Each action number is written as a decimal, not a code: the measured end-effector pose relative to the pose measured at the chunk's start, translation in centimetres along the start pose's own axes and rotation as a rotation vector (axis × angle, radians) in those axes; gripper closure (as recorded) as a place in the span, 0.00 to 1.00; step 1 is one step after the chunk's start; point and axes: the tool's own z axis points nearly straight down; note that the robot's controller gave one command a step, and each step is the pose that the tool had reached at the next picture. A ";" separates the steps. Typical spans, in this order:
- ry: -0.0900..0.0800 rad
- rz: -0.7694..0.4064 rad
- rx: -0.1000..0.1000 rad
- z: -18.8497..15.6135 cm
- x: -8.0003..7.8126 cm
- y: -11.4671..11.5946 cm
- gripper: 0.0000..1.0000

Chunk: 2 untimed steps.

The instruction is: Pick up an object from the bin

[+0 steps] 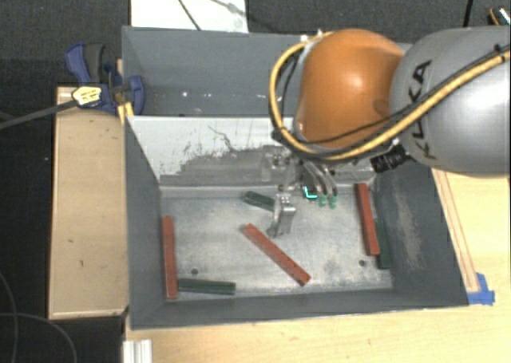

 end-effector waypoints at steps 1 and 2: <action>0.000 -0.172 0.001 15.3 -1.9 0.2 0.00; -0.003 -0.180 0.002 16.8 -0.5 -6.0 0.00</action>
Offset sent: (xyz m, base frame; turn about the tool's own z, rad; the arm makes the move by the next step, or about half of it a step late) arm 0.0191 0.0025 -0.1495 -0.1721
